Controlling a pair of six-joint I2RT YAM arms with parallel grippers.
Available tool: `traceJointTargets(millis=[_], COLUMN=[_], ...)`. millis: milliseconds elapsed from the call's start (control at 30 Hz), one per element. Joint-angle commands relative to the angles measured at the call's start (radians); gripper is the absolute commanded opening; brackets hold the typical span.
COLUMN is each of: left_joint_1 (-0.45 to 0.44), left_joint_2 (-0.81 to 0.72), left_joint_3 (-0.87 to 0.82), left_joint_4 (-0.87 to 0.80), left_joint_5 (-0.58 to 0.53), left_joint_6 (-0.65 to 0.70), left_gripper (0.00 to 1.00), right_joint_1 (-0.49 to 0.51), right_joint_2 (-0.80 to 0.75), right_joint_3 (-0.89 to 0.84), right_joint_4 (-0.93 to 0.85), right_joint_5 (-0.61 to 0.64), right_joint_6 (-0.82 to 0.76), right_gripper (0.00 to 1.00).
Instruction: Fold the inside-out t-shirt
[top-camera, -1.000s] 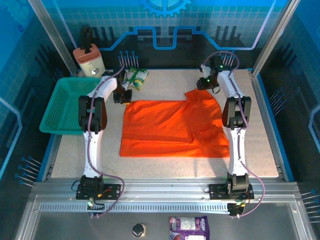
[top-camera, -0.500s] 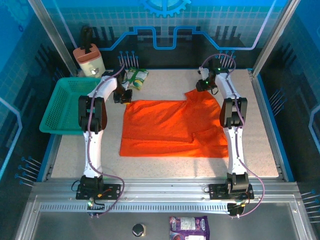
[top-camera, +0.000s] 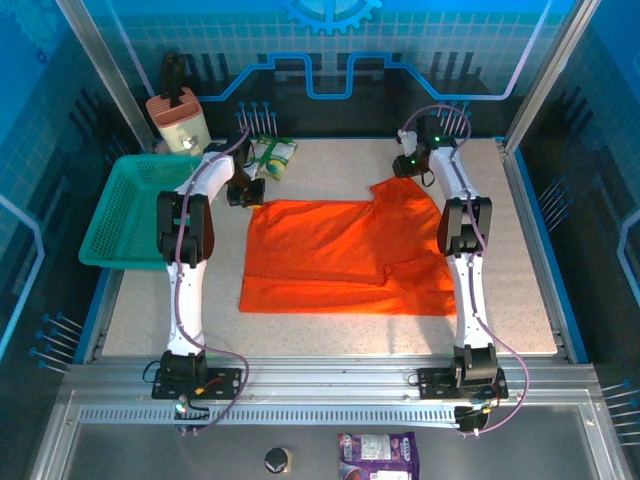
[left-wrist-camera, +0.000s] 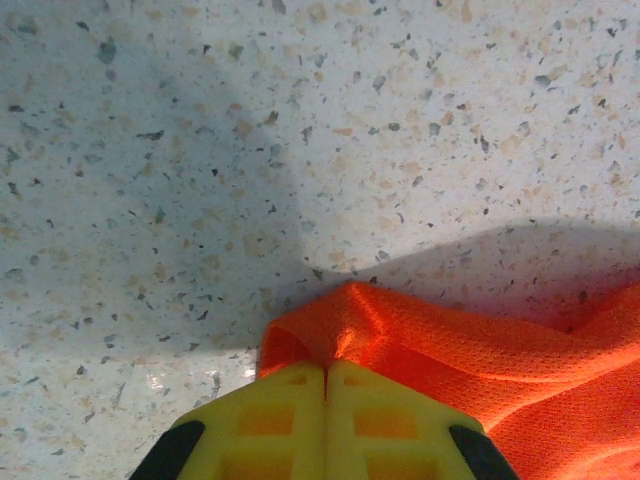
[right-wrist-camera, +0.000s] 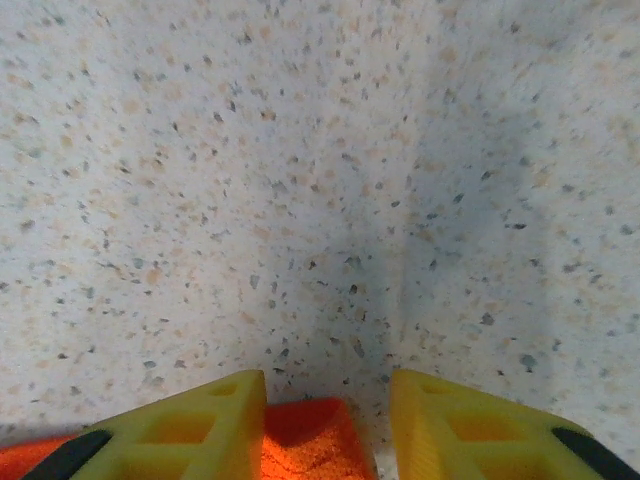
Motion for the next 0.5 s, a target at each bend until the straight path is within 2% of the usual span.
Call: traceJointTargets(millis=[0, 133, 267, 467], left_joint_1=[0.008, 0.008, 0.008, 0.018], left_joint_2=[0.004, -0.005, -0.062, -0.14], left_joint_3=[-0.013, -0.02, -0.067, -0.084], left_joint_4=[0.006, 0.016, 0.075, 0.121], left_joint_5=[0.031, 0.026, 0.012, -0.007], left_joint_6=[-0.004, -0.006, -0.021, -0.052], left_gripper=[0.0, 0.0, 0.0, 0.0], right_joint_1=[0.001, 0.004, 0.006, -0.009], right_joint_2=[0.027, 0.004, -0.073, -0.242], right_joint_3=[0.022, 0.016, -0.018, -0.111], right_joint_4=[-0.014, -0.01, 0.014, 0.061], right_joint_5=[-0.006, 0.007, 0.032, 0.028], right_joint_6=[-0.012, -0.015, -0.016, 0.024], right_gripper=[0.3, 0.13, 0.02, 0.0])
